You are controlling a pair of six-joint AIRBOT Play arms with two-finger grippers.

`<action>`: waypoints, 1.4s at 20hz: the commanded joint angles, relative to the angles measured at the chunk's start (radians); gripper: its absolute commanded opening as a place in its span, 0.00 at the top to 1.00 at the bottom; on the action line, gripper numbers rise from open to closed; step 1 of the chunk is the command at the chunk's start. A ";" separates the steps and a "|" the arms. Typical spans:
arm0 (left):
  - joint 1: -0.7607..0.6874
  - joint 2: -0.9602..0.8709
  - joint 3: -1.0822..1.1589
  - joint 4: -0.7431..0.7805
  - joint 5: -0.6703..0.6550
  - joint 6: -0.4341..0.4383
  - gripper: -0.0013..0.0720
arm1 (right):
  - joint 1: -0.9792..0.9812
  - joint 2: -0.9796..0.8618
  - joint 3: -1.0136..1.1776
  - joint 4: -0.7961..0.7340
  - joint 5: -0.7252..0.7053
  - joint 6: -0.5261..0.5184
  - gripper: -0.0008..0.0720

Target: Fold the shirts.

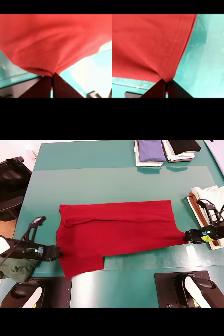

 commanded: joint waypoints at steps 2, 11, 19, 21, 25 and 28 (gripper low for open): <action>0.000 -0.103 0.142 0.083 0.154 0.024 0.95 | 0.000 -0.096 0.085 -0.007 -0.060 0.008 0.97; 0.003 -0.731 0.515 0.114 0.399 0.147 0.95 | 0.106 -0.610 0.504 -0.001 -0.127 0.034 0.97; 0.003 -0.862 0.583 0.134 0.468 0.146 0.95 | 0.124 -0.872 0.746 0.158 -0.143 0.043 0.95; 0.003 -0.858 0.618 0.133 0.439 0.145 0.32 | 0.104 -0.890 0.785 0.187 -0.144 0.021 0.52; 0.003 -0.854 0.713 0.121 0.331 0.143 0.76 | 0.001 -0.883 0.772 0.296 -0.096 -0.049 0.49; 0.001 -0.854 0.718 0.082 0.317 0.146 0.95 | -0.098 -0.877 0.675 0.315 -0.061 -0.083 0.34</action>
